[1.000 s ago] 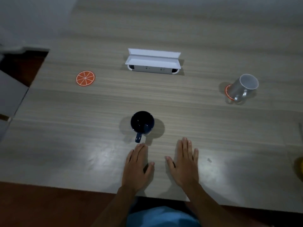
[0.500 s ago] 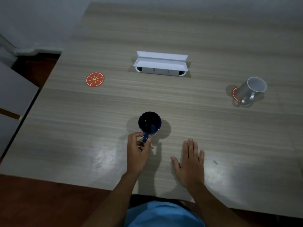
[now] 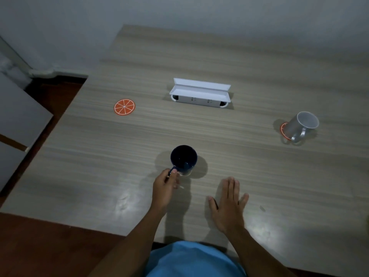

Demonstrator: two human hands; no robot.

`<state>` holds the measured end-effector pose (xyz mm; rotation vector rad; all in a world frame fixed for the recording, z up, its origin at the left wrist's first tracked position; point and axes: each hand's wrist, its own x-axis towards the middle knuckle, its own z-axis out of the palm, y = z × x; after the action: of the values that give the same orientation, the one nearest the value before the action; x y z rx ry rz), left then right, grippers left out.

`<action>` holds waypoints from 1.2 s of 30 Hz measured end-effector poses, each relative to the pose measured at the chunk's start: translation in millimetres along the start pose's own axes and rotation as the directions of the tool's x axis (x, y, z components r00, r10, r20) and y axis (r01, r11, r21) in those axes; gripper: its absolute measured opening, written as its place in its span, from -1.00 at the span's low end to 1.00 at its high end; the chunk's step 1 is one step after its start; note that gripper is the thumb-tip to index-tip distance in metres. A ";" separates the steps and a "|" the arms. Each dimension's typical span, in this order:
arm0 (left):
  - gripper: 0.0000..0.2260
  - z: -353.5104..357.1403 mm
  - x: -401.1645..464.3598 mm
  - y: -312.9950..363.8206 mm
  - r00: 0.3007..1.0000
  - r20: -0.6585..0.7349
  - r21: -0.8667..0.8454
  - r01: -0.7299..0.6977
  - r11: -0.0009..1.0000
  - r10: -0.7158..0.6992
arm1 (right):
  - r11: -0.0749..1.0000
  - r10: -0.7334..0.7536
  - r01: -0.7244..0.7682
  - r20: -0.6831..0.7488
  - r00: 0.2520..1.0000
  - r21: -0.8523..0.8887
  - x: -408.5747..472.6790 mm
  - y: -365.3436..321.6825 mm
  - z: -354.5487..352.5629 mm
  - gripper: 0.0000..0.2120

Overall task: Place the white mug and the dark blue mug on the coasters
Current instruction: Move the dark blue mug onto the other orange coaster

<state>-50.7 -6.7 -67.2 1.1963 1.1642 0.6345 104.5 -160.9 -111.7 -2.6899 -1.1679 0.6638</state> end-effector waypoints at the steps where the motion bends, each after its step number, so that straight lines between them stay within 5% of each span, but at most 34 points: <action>1: -0.78 -4.9 1.8 0.1 1.000 -0.008 -0.020 0.002 1.000 -0.002 | 1.000 -0.012 0.012 -0.003 1.000 0.009 1.6 -4.0 -2.0 -0.14; 15: -0.77 -74.2 62.3 40.3 0.974 -0.227 -0.220 -0.030 0.975 -0.021 | 0.965 -0.255 0.261 0.121 0.959 -0.032 58.7 -103.7 -20.5 -0.15; 24: -0.78 -139.1 144.6 81.3 0.949 -0.309 -0.220 -0.005 0.975 -0.065 | 0.968 -0.191 0.230 0.301 0.934 -0.100 101.8 -170.4 -17.1 0.00; 36: -0.74 -169.3 239.0 107.8 0.943 -0.326 -0.265 -0.027 0.964 -0.063 | 0.977 -0.150 0.190 0.322 0.935 -0.097 110.4 -170.7 -3.5 0.01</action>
<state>-108.5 298.7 -39.3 0.8682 1.3198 0.9747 59.5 36.8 -96.6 -2.6051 -1.5483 1.0505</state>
